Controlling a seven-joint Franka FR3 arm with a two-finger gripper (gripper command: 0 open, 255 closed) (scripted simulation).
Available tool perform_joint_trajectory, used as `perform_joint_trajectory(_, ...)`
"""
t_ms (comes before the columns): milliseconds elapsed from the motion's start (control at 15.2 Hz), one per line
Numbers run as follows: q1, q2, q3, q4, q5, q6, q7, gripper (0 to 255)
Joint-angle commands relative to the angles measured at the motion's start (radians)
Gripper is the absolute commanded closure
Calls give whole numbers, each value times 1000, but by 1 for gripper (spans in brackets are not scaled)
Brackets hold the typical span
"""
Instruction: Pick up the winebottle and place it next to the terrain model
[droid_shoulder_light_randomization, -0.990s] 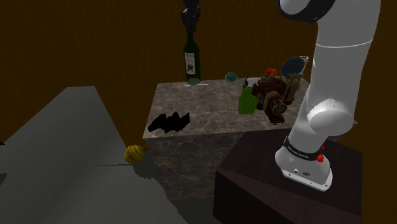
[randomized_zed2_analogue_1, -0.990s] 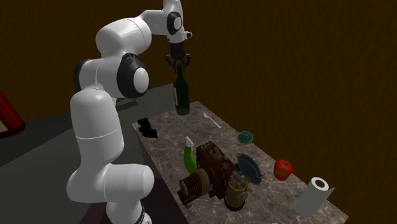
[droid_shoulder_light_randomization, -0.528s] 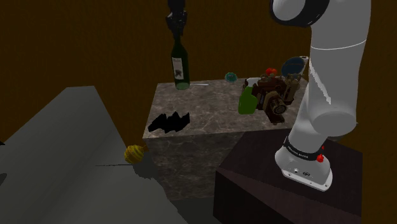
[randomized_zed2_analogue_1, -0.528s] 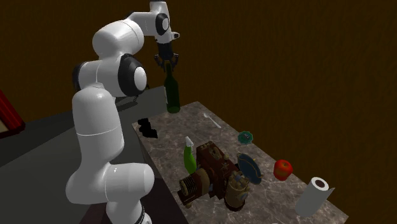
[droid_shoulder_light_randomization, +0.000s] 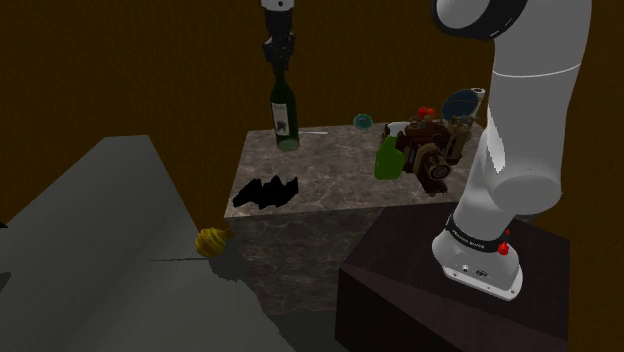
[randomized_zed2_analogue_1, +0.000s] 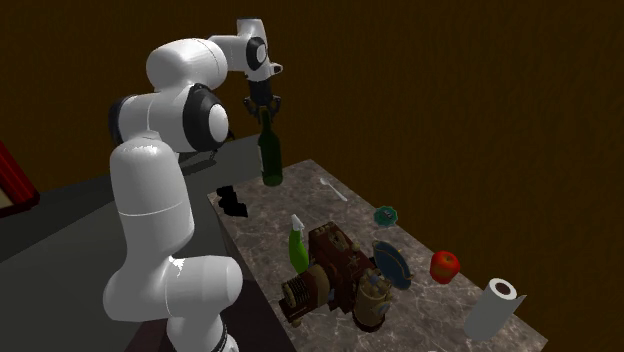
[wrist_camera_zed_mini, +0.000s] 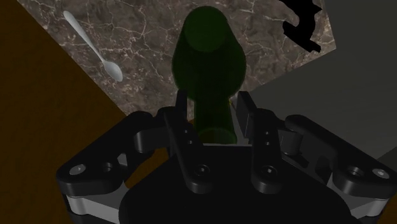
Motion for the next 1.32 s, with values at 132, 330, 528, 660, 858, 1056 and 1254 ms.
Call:
perform_joint_trajectory(132, 4, -9, 1, -66, -3, 58, 1, 255)
perform_joint_trajectory(330, 7, -13, 2, -110, -4, 100, 2, 255)
perform_joint_trajectory(528, 9, -13, 3, -152, -4, 140, 2, 255)
perform_joint_trajectory(660, 9, -12, 3, -178, -3, 167, 2, 255)
perform_joint_trajectory(858, 10, -9, 4, -214, -1, 206, 1, 255)
perform_joint_trajectory(1056, 11, -4, 5, -248, 1, 245, -1, 255)
perform_joint_trajectory(1254, 11, 0, 6, -270, 3, 271, -2, 255)
